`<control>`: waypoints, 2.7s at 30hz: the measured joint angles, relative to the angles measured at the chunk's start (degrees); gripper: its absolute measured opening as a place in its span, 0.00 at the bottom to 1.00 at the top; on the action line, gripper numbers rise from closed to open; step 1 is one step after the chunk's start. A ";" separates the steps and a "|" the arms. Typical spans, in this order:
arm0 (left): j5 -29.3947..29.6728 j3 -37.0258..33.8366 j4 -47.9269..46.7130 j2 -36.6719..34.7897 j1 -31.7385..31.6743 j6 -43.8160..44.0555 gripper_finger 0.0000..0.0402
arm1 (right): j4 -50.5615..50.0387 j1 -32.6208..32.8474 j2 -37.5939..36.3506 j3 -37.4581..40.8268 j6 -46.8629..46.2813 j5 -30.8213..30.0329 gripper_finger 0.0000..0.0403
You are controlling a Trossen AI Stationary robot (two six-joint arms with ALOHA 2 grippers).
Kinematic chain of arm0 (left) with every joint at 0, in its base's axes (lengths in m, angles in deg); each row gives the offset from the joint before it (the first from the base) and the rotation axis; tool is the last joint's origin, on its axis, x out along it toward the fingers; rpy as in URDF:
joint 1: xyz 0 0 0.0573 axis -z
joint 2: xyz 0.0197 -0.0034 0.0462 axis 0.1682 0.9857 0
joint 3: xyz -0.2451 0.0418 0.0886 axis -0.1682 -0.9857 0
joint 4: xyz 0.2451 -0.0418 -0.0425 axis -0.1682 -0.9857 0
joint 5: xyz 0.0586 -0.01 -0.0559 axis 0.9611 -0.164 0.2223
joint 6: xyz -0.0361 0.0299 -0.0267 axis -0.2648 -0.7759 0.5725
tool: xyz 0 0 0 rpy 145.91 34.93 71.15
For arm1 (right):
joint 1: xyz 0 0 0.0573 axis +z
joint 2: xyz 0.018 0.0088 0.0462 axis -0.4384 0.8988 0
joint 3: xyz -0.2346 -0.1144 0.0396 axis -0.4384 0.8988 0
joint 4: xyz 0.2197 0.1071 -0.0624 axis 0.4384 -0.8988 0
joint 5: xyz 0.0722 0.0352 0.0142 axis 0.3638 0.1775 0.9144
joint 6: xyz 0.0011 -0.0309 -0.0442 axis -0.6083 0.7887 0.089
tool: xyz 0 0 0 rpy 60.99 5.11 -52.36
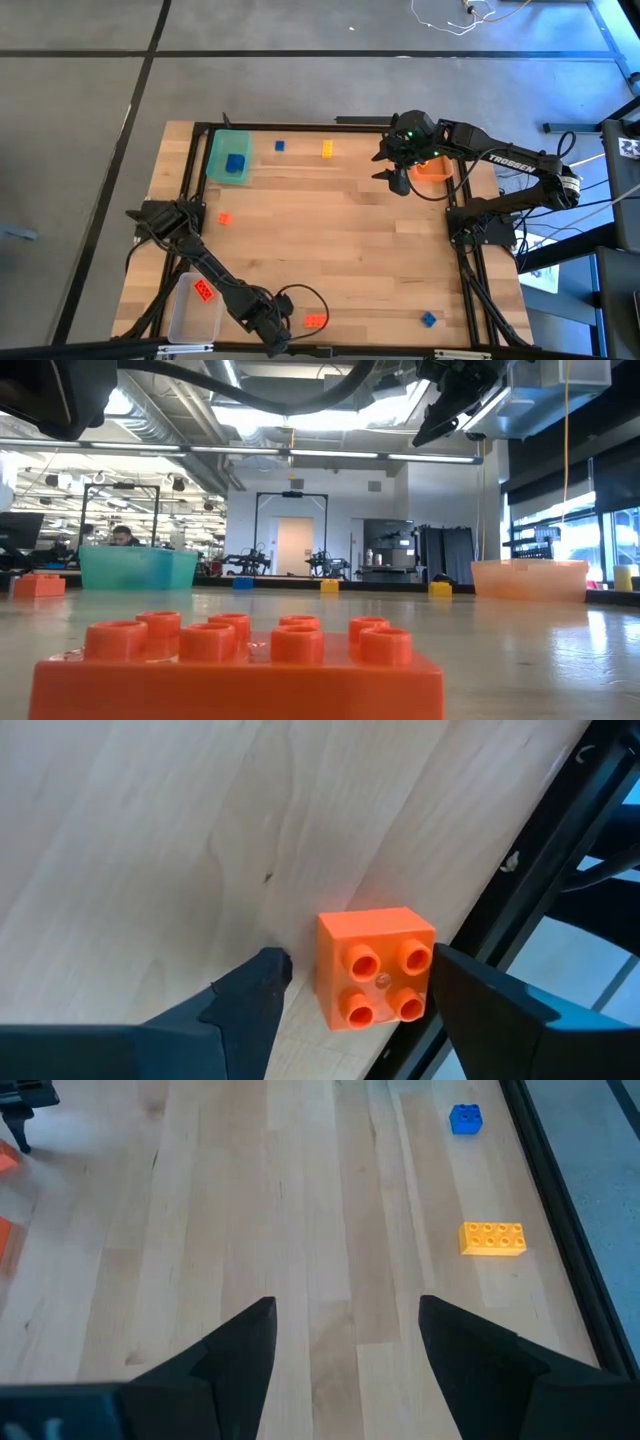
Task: Sort & place blocks by color
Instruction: Put the orange game piece into the transparent bin
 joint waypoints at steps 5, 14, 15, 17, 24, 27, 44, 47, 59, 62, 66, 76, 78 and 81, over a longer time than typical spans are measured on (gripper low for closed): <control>0.23 -0.02 -0.22 0.00 -0.11 2.80 0.57 | -0.02 0.00 0.00 0.00 -0.02 -0.01 0.61; 0.28 0.00 -3.10 0.02 -0.17 2.96 0.57 | -0.02 0.00 0.01 0.00 -0.02 0.00 0.61; 0.18 0.06 -3.76 0.02 -0.26 3.02 0.57 | -0.02 0.00 0.00 0.00 -0.02 -0.01 0.61; -0.19 0.13 -5.23 0.04 -0.39 3.03 0.57 | -0.02 0.00 0.01 0.00 0.00 -0.01 0.61; -1.38 0.13 -6.12 0.07 -0.75 7.49 0.57 | 0.01 0.00 0.01 0.00 -0.02 0.00 0.61; -1.34 0.13 -6.25 0.07 -0.76 8.93 0.57 | 0.02 0.00 0.01 0.00 -0.02 0.00 0.61; -1.98 0.16 -7.30 0.06 -0.74 8.94 0.39 | 0.07 0.00 0.00 0.00 -0.01 0.00 0.61; -2.97 0.17 -7.34 -0.02 -0.81 8.95 0.35 | 0.07 0.00 0.00 0.00 -0.02 -0.01 0.61; -0.50 7.97 -19.59 0.49 -1.33 7.02 0.33 | 0.60 0.00 0.00 0.00 -0.01 0.00 0.61; -0.12 10.21 -22.58 0.37 -1.70 7.83 0.33 | 1.41 -0.02 0.01 0.00 -0.05 0.02 0.61; -0.45 13.19 -27.38 0.29 -1.81 8.61 0.33 | 1.87 -0.02 0.00 0.00 -0.31 2.43 0.61; -1.33 18.91 -34.94 0.20 -2.05 12.92 0.33 | 1.58 0.00 0.00 0.00 4.56 25.14 0.61; -1.34 21.42 -39.16 0.20 -2.02 13.41 0.33 | 1.20 -0.02 0.00 0.00 6.06 29.56 0.61; -1.42 26.02 -47.38 0.13 -1.42 13.64 0.33 | 1.11 0.00 0.00 0.00 6.23 31.95 0.61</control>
